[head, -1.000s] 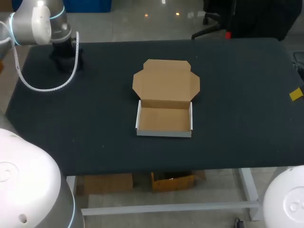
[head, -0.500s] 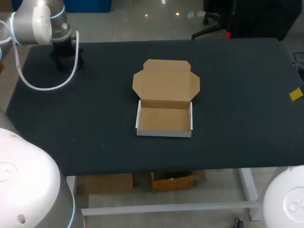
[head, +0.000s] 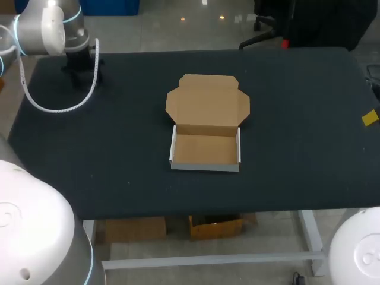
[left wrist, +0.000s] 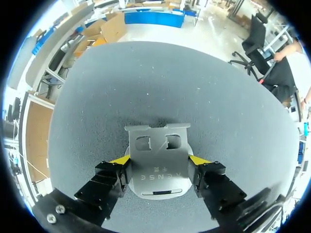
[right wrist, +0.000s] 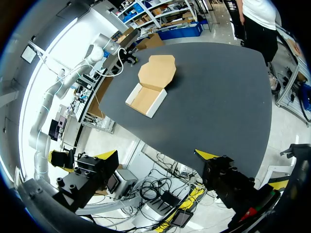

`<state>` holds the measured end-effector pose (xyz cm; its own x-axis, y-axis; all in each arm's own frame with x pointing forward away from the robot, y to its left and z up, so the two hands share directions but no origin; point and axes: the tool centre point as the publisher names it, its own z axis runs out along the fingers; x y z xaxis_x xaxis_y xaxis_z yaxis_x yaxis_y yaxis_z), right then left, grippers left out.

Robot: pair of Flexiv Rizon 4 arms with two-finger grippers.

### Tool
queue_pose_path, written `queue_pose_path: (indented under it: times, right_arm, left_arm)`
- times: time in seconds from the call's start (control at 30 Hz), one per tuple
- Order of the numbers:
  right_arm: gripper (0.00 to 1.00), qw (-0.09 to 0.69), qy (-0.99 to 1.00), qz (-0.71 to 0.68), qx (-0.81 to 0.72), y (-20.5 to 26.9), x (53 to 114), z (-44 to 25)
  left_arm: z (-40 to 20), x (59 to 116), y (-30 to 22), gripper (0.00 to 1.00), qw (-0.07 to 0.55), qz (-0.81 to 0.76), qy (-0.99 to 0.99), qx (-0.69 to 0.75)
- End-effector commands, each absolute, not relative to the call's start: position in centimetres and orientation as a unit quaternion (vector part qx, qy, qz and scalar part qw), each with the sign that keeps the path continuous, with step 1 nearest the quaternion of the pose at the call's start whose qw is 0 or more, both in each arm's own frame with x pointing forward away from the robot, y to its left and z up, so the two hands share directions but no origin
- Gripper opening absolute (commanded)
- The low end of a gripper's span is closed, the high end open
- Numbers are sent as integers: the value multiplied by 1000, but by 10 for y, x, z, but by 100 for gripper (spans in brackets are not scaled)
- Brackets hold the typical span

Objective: Assemble the packaging by folding the flat box into shape, placing the metal phone stand inside, and closing the box properly

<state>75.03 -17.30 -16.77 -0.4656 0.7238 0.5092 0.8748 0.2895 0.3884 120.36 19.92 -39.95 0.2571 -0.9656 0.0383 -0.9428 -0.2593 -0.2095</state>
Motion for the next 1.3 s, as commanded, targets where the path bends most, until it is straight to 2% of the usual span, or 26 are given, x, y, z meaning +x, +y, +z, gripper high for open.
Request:
queue_pose_path:
  times: [0.03, 0.9, 1.3]
  right_arm:
    - [100, 118, -794, -319, -503, -173, 749, -166]
    - [100, 118, -794, -319, -503, -173, 749, -166]
    - [100, 118, -794, -319, -503, -173, 749, -166]
  left_arm:
    - [-401, 1208, 200, 0, 69, -78, 605, -790]
    - [-373, 1185, 200, 0, 78, -106, 614, -778]
    - [-347, 1156, 194, 0, 100, -118, 615, -773]
